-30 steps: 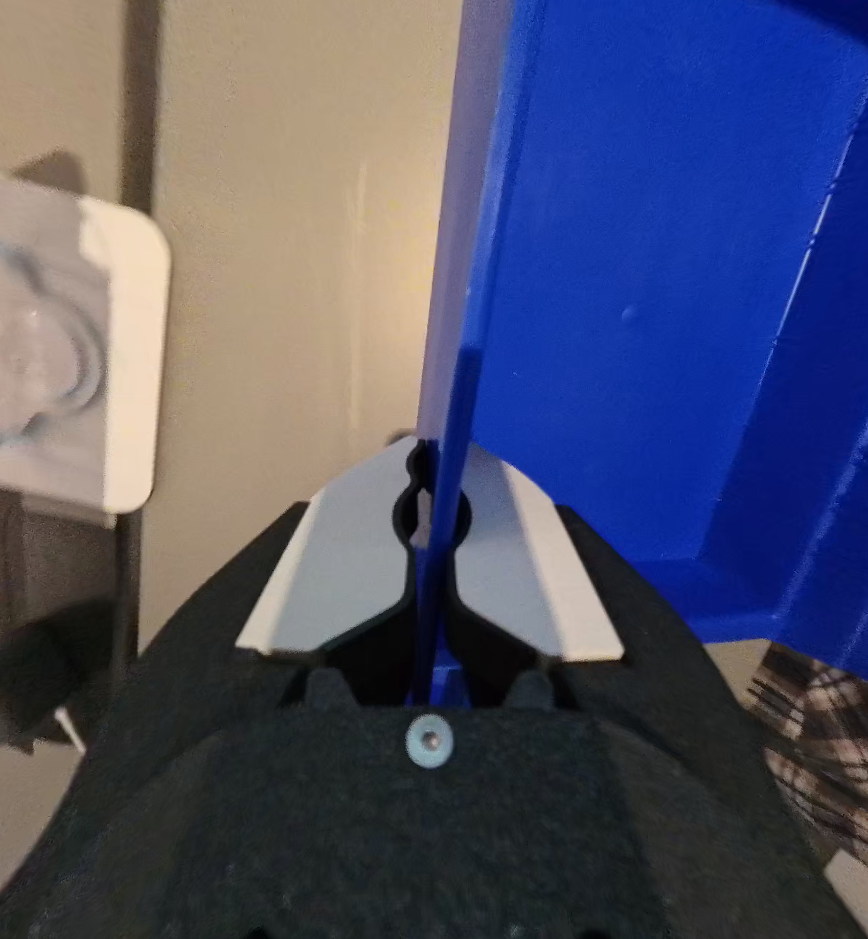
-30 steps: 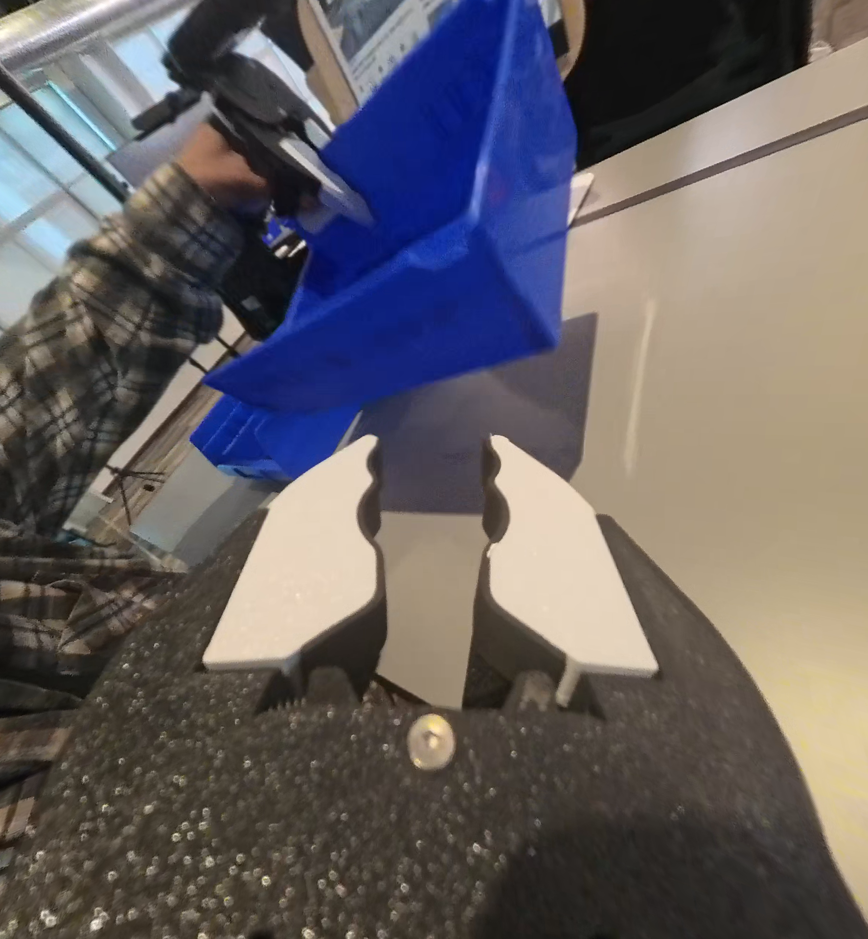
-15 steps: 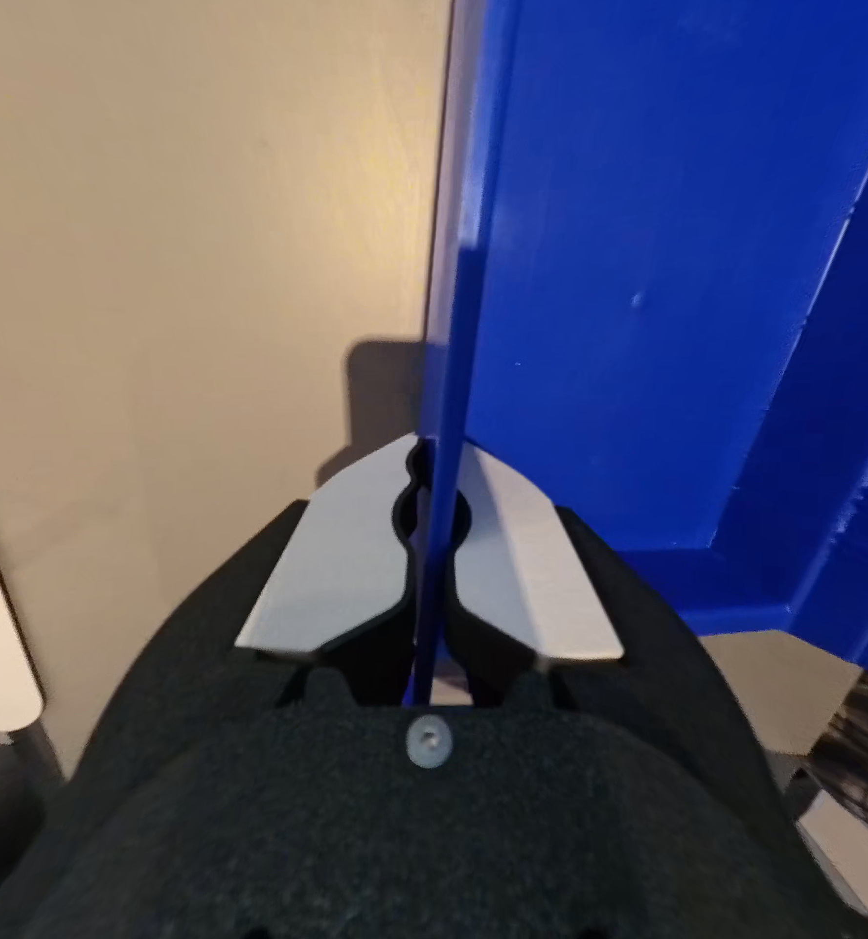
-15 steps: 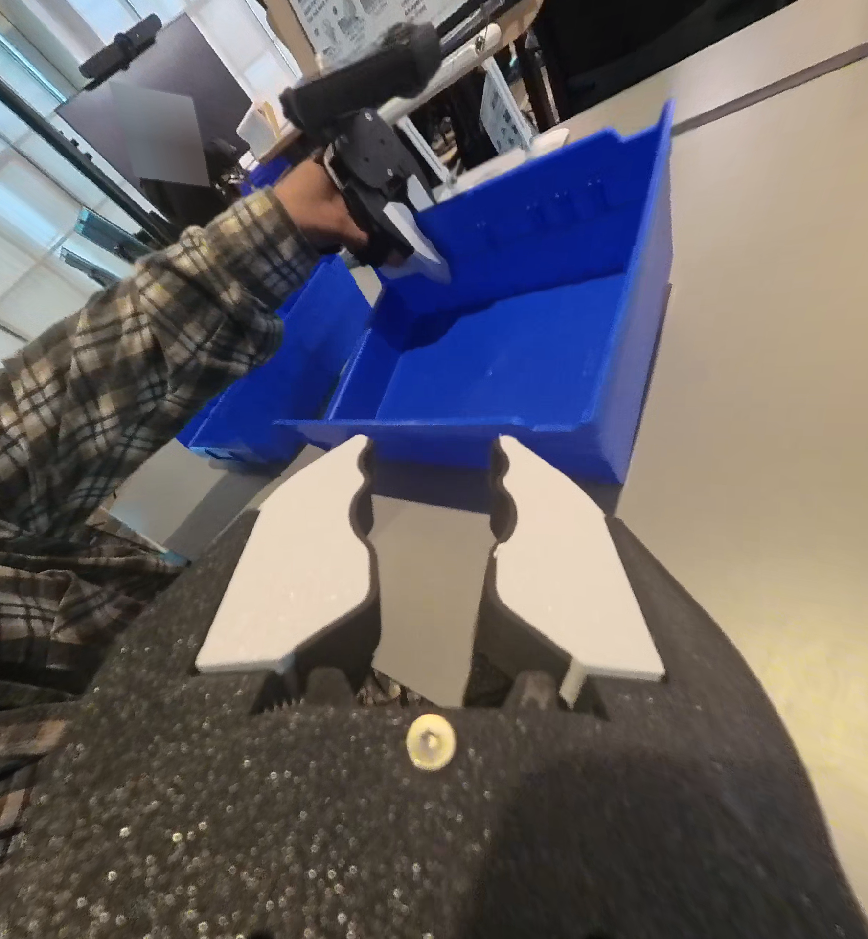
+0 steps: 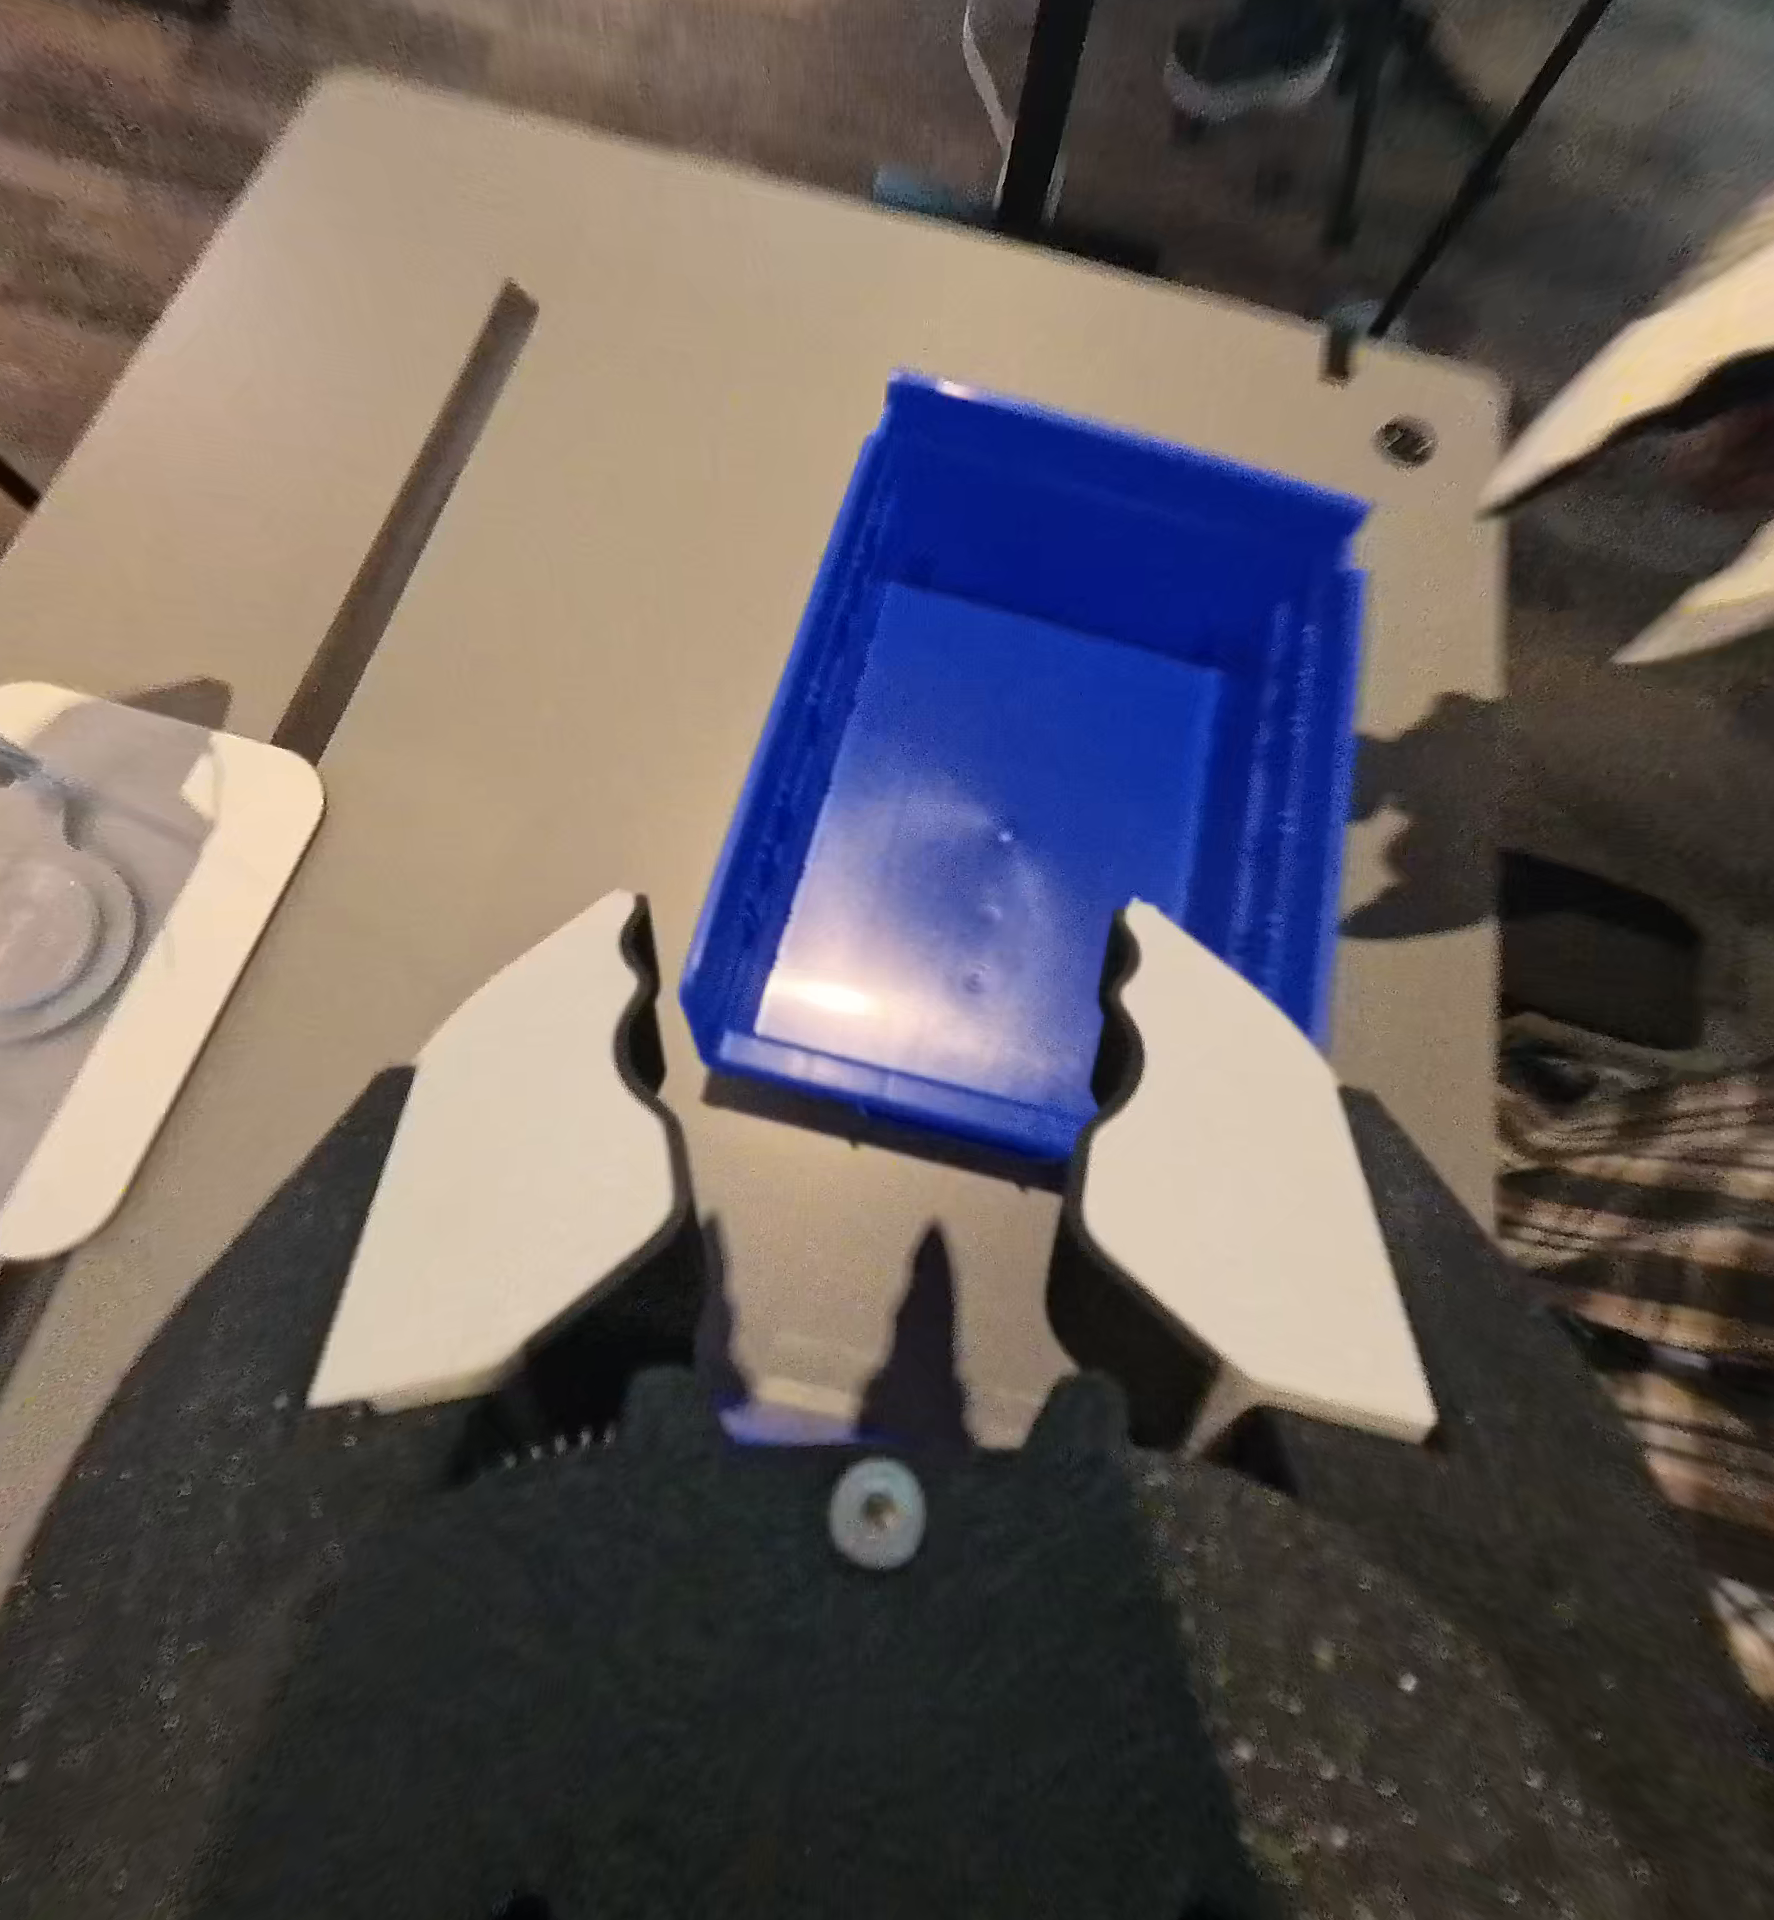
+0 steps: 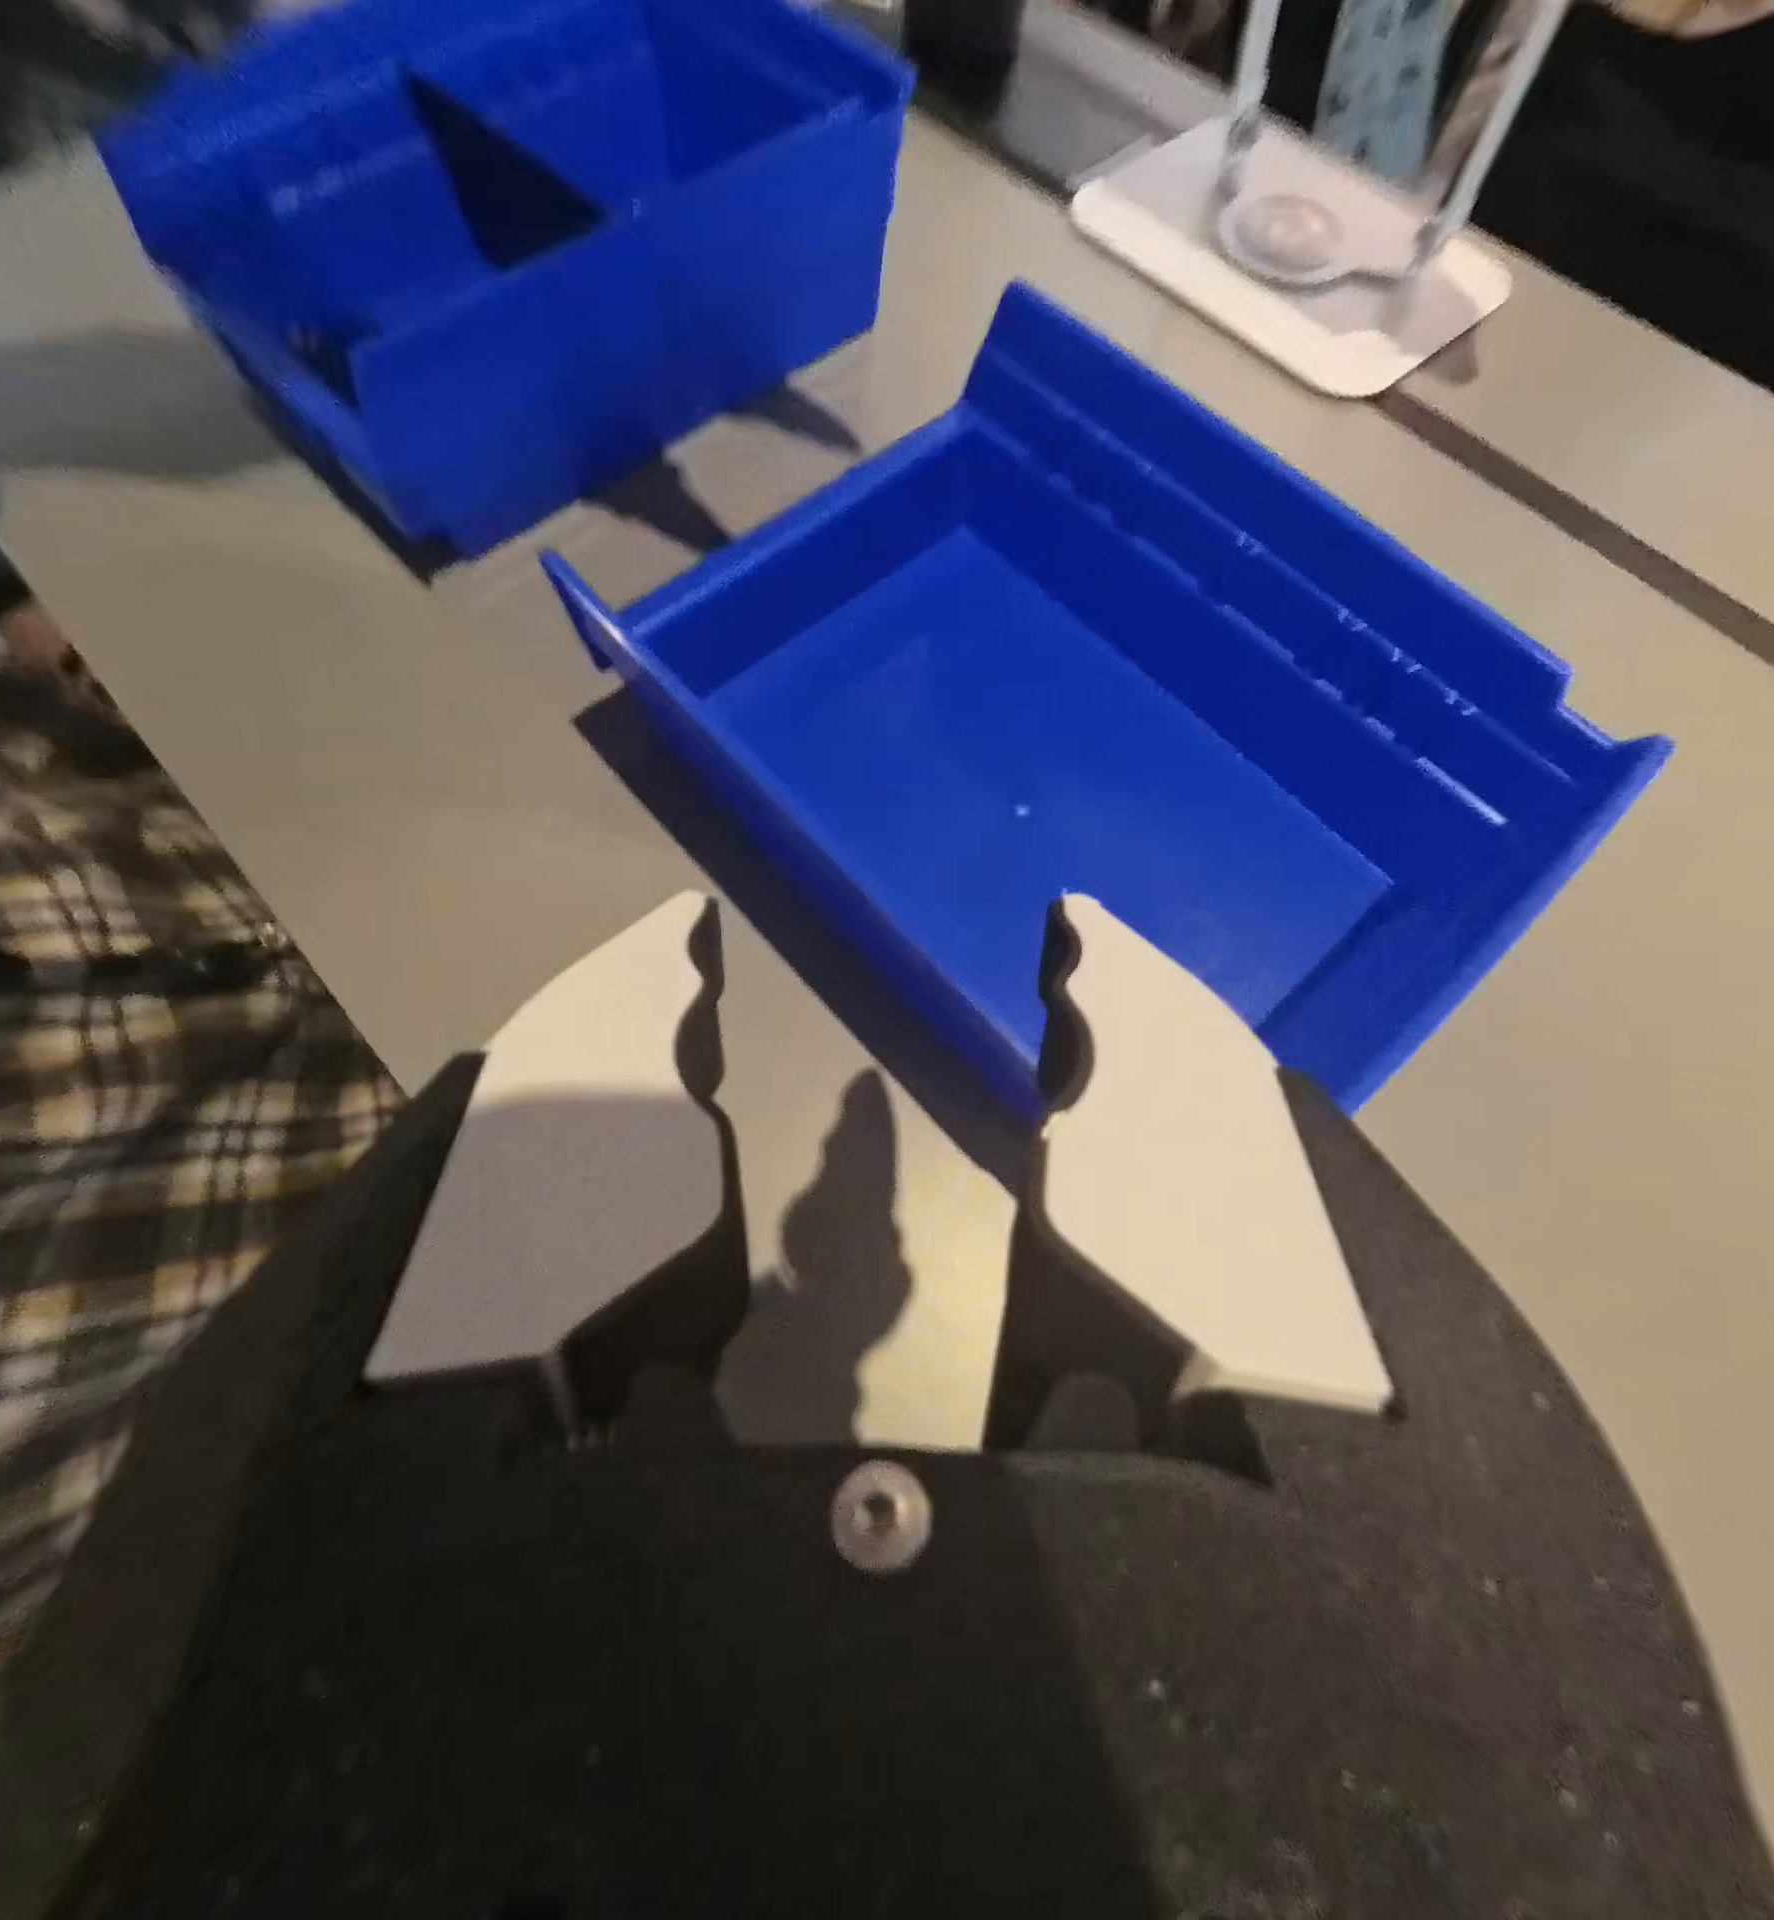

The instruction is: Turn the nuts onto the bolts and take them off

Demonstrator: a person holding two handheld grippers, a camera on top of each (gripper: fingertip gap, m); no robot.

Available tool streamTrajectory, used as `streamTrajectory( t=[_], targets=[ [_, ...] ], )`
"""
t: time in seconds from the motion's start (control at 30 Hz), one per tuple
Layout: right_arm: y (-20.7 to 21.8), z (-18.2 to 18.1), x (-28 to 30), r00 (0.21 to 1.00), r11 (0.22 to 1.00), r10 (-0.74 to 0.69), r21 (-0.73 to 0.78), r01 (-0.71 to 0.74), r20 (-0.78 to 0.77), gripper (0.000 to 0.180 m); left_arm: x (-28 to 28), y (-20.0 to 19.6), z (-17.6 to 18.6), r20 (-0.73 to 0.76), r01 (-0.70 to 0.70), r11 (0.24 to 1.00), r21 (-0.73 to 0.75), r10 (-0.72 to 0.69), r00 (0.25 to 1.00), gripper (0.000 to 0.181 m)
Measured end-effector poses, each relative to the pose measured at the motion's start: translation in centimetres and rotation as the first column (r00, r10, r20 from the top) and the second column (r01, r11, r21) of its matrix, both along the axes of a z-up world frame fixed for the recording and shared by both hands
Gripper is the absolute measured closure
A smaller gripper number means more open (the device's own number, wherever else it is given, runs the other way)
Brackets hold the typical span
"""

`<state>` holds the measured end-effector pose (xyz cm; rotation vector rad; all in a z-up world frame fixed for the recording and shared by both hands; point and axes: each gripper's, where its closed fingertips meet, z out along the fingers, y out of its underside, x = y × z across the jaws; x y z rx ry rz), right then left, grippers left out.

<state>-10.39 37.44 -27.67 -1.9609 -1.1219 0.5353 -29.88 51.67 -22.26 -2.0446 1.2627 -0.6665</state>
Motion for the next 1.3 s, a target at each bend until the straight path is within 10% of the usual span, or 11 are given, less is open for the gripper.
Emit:
streamTrajectory(
  t=[0.5,0.8,1.3],
  targets=[
    [11.0,-5.2,6.2,0.877,0.807,-0.44,-0.342,0.481,0.194,0.134,-24.4,-21.9,-1.6,0.478,-0.275,0.953,-0.128,0.302,0.825,0.113],
    [13.0,-8.7,7.3,0.827,0.684,-0.369,-0.478,0.551,0.424,0.173,-27.2,-23.4,-3.8,0.499,-0.29,0.94,-0.179,0.34,0.797,0.114],
    [25.8,-8.7,8.6,0.762,0.879,-0.015,-0.355,0.319,0.647,0.171,-23.9,-23.4,-4.4,0.46,-0.212,0.956,-0.202,0.284,0.841,0.116]
  ],
)
